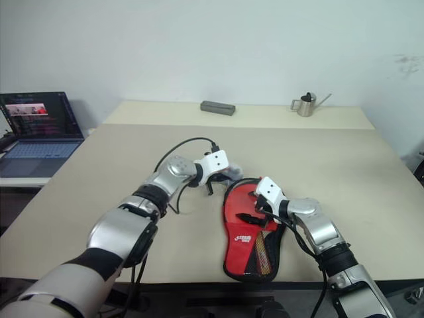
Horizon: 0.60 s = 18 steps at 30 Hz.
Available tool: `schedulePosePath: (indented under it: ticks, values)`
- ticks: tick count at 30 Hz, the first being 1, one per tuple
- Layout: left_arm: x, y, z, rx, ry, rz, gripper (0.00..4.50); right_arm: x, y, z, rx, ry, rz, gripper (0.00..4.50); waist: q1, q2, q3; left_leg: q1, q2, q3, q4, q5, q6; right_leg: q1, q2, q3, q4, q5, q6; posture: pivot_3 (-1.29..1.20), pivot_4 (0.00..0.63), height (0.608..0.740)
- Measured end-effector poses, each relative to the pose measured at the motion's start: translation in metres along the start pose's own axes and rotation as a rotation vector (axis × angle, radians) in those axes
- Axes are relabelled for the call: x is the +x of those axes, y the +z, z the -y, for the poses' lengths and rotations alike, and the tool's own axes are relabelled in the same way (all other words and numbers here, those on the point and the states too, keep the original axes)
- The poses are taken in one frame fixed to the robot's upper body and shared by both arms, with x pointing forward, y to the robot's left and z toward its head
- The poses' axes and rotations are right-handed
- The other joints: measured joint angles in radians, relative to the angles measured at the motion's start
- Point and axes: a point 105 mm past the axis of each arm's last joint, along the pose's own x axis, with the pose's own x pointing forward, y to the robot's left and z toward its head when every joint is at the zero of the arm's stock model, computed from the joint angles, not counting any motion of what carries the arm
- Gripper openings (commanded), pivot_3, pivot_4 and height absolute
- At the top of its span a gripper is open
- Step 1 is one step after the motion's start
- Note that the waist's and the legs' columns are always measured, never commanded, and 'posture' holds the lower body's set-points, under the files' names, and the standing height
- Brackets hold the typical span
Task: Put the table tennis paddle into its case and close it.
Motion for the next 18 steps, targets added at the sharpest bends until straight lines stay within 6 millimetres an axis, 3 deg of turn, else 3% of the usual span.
schedulePosePath:
  ticks: [18]
  values:
    - [0.014,0.017,-0.013,0.003,0.188,-0.027,0.27,0.0,0.005,-0.004,-0.018,0.03,-0.018,4.5,-0.001,0.0,0.001,-0.003,0.0,0.0,-0.002,0.0,0.0,-0.003,0.0,0.0,-0.004,-0.001,0.001,0.0,0.15,0.74]
